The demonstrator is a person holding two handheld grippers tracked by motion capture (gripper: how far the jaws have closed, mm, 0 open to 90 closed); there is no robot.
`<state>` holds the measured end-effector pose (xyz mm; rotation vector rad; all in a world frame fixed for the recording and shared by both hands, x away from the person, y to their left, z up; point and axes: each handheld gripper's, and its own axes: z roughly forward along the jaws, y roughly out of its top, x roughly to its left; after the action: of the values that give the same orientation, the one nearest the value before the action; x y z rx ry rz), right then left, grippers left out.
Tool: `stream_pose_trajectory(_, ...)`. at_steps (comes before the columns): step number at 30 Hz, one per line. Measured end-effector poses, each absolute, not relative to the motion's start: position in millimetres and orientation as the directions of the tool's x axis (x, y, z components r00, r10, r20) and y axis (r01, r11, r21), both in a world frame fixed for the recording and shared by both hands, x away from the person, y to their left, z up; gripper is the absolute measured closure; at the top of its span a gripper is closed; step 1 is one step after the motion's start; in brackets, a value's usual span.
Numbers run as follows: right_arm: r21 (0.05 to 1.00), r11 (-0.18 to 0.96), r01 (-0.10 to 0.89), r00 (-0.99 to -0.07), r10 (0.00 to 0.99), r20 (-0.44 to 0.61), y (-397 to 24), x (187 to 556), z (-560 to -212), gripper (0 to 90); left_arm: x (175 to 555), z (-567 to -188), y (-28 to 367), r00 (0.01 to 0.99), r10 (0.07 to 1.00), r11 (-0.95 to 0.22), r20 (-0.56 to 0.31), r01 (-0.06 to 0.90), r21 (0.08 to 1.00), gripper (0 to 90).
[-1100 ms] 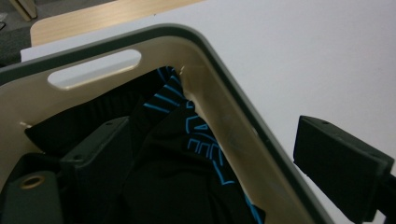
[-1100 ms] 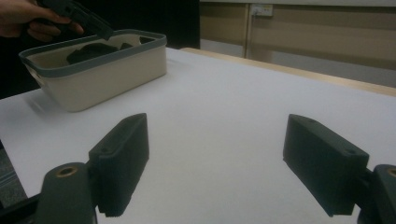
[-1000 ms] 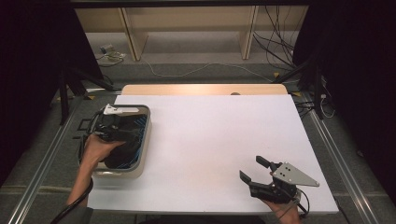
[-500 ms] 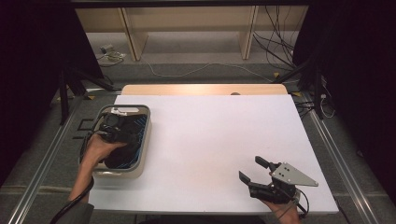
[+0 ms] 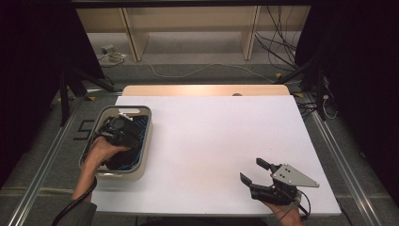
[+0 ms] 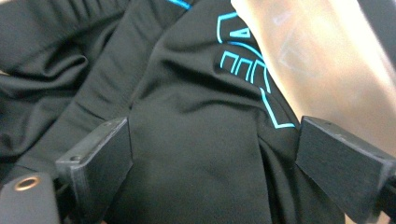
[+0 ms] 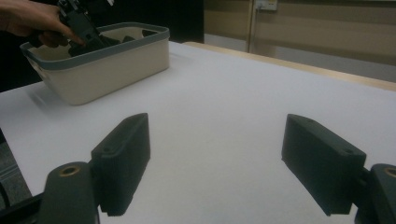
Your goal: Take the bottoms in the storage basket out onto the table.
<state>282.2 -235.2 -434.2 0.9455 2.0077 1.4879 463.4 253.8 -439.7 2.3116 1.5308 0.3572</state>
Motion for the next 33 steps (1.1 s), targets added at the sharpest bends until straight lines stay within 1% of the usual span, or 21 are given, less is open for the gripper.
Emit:
stream_pose_trajectory(9,0.948,0.182,0.26,-0.65,0.759,0.033,-235.6,282.8,-435.0,24.7,470.0,-448.8,253.5,0.395,0.918,-0.367,-0.011,0.862,0.35,7.2)
stream_pose_trajectory(10,0.948,0.184,0.259,-0.65,0.759,0.03,-235.6,282.9,-435.2,24.7,471.3,-452.9,252.9,0.397,0.918,-0.37,-0.016,0.87,0.327,6.1)
stream_pose_trajectory(13,0.948,0.183,0.26,-0.65,0.759,0.032,-235.3,283.1,-435.3,24.7,472.4,-455.7,251.9,0.386,0.922,-0.361,-0.022,0.879,0.311,3.3)
stream_pose_trajectory(16,0.947,0.183,0.263,-0.65,0.759,0.034,-235.2,283.1,-435.4,24.7,472.8,-456.1,252.3,0.384,0.923,-0.358,-0.028,0.883,0.302,2.4)
stream_pose_trajectory(19,0.948,0.181,0.263,-0.65,0.759,0.036,-235.4,283.0,-435.4,24.7,473.9,-460.9,255.3,0.37,0.927,-0.339,-0.056,0.895,0.289,0.0)
stream_pose_trajectory(22,0.949,0.178,0.261,-0.65,0.759,0.036,-235.9,283.2,-435.5,24.7,474.0,-464.1,253.9,0.38,0.924,-0.357,-0.03,0.89,0.284,0.0)
stream_pose_trajectory(25,0.949,0.178,0.261,-0.65,0.759,0.036,-236.1,283.2,-435.5,24.7,474.9,-464.6,253.5,0.379,0.925,-0.357,-0.024,0.891,0.28,0.0)
stream_pose_trajectory(27,0.948,0.181,0.261,-0.649,0.76,0.034,-236.3,282.9,-435.4,24.7,475.8,-467.9,250.9,0.372,0.928,-0.362,0.017,0.89,0.278,0.0)
stream_pose_trajectory(29,0.949,0.178,0.26,-0.648,0.76,0.035,-236.3,283.0,-435.5,24.7,475.1,-468.1,248.6,0.373,0.926,-0.372,0.051,0.887,0.274,2.8)
stream_pose_trajectory(31,0.948,0.181,0.261,-0.647,0.762,0.033,-236.4,282.8,-435.4,24.7,475.0,-467.9,248.0,0.374,0.926,-0.374,0.055,0.887,0.272,5.1)
stream_pose_trajectory(33,0.949,0.176,0.261,-0.646,0.763,0.036,-236.6,282.7,-435.5,24.8,475.0,-466.4,248.9,0.37,0.927,-0.372,0.06,0.888,0.272,10.2)
